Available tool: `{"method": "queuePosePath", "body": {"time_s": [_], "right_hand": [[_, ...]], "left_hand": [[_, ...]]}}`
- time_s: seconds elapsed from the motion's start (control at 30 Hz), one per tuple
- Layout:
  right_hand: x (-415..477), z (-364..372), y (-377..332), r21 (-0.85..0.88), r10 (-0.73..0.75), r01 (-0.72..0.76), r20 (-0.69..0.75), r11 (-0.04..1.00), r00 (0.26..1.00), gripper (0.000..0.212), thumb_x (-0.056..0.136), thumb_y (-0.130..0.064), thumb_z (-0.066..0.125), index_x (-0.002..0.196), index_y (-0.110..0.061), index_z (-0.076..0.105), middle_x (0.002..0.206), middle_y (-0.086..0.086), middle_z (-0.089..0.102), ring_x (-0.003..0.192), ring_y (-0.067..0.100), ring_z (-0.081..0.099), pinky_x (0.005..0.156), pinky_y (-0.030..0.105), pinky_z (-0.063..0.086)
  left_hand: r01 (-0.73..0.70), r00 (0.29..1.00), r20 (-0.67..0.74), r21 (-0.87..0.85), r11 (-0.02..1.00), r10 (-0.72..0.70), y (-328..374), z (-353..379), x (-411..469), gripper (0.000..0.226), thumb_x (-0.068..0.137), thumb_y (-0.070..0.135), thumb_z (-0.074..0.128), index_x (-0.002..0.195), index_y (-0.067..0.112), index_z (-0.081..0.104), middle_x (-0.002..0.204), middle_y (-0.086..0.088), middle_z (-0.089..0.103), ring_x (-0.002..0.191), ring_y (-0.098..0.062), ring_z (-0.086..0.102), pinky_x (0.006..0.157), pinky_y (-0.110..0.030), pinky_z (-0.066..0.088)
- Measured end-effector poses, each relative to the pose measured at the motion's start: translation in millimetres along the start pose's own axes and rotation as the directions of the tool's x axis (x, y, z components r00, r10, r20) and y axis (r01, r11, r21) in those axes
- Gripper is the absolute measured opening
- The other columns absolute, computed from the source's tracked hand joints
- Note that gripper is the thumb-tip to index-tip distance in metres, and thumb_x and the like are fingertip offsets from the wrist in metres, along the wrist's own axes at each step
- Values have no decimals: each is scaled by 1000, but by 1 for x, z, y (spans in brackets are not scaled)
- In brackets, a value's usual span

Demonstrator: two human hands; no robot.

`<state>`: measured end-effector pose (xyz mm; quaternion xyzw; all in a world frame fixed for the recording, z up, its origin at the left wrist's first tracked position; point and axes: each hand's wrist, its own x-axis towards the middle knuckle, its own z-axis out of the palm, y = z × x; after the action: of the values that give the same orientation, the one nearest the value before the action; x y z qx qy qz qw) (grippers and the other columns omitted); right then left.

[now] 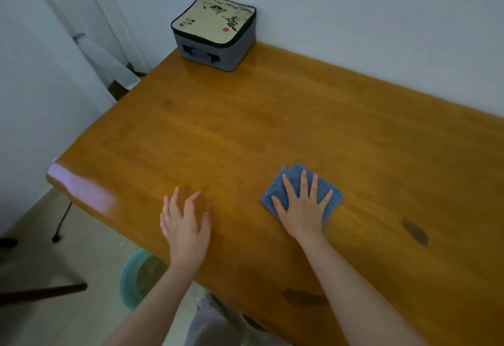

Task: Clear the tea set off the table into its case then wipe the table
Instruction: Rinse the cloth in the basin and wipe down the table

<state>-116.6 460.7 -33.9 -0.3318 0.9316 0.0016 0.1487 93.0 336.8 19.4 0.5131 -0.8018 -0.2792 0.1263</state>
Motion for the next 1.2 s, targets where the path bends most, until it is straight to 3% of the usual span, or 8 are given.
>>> {"method": "queuePosePath", "body": {"time_s": [0.23, 0.5, 0.7, 0.93, 1.1, 1.2], "right_hand": [[60, -10, -11, 91, 373, -366, -61, 926, 926, 75, 89, -72, 4, 153, -35, -5, 162, 9, -9, 147, 34, -12, 111, 67, -5], [169, -42, -47, 123, 436, -427, -61, 896, 898, 77, 88, -73, 13, 154, -35, 1, 162, 9, -7, 147, 35, -9, 108, 71, -4], [213, -43, -103, 49, 236, -232, -103, 972, 966, 79, 86, -79, 13, 153, -40, 0, 163, 4, -4, 148, 31, -9, 110, 69, -6], [157, -24, -133, -4, -65, 65, -110, 998, 992, 68, 91, -70, 19, 152, -43, 7, 163, -3, -1, 149, 26, -7, 112, 64, -9], [67, 1, -154, 94, -300, 308, -85, 947, 950, 71, 83, -71, 28, 148, -43, 26, 161, -4, 13, 149, 25, 2, 112, 64, -10], [-10, 24, -165, 89, -482, 485, -56, 870, 874, 74, 80, -74, 33, 146, -42, 33, 160, 0, 20, 149, 28, 8, 111, 66, -8]], "left_hand": [[-47, 998, -31, 60, 997, 49, -38, -23, 34, 40, 98, 27, 49, 138, 34, 43, 161, 1, 9, 149, -20, -6, 118, -53, 3], [-92, 995, -25, 216, 972, 99, -75, -48, 106, 40, 98, 27, 46, 138, 37, 45, 158, -4, 22, 145, -32, 15, 118, -50, 3], [-107, 994, -9, 217, 970, 112, -84, -46, 151, 41, 99, 29, 45, 139, 37, 45, 157, -5, 25, 144, -32, 18, 118, -54, 6], [-127, 992, 18, 223, 967, 126, -73, -39, 152, 41, 99, 31, 45, 139, 36, 44, 157, -2, 28, 145, -27, 17, 117, -58, 2], [-71, 997, -14, 192, 979, 75, -55, -35, 115, 43, 98, 31, 46, 141, 36, 41, 156, -2, 27, 145, -27, 16, 117, -57, -2], [-10, 998, -66, 141, 990, 19, -41, -26, 78, 46, 96, 28, 50, 141, 32, 42, 156, -3, 28, 144, -27, 17, 117, -56, -2]]}}
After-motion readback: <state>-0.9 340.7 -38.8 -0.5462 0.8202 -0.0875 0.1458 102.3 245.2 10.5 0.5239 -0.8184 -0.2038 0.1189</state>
